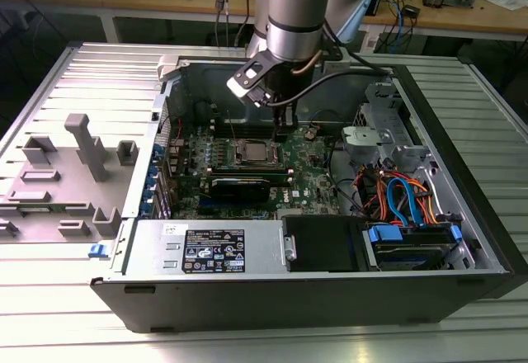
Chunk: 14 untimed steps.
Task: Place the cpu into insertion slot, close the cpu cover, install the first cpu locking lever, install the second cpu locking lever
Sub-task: 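Close the cpu cover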
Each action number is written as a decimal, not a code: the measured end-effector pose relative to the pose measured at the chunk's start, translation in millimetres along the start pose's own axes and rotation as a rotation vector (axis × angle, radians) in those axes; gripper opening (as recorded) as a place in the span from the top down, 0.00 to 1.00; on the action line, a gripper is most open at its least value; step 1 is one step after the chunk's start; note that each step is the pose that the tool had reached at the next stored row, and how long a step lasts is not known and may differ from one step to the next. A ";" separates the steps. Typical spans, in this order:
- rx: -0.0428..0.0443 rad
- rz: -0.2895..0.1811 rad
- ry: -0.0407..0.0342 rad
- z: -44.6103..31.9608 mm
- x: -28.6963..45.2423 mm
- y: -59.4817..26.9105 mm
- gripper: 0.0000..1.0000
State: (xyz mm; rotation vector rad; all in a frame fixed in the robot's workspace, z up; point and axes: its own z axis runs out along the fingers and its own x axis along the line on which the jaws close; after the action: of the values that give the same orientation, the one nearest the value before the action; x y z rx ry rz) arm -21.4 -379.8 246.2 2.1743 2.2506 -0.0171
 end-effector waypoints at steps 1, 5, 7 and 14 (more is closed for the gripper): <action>0.0001 0.000 0.0000 0.2 -0.1 -1.0 0.89; 0.0000 0.000 0.0001 1.4 0.1 -5.8 0.89; -0.0002 0.000 0.0024 1.6 0.3 -9.8 0.89; 0.0000 0.000 0.0029 3.3 5.2 -30.7 0.89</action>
State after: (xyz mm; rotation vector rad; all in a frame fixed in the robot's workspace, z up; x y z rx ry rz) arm -52.3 -375.7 242.9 2.1757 2.2522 -0.0140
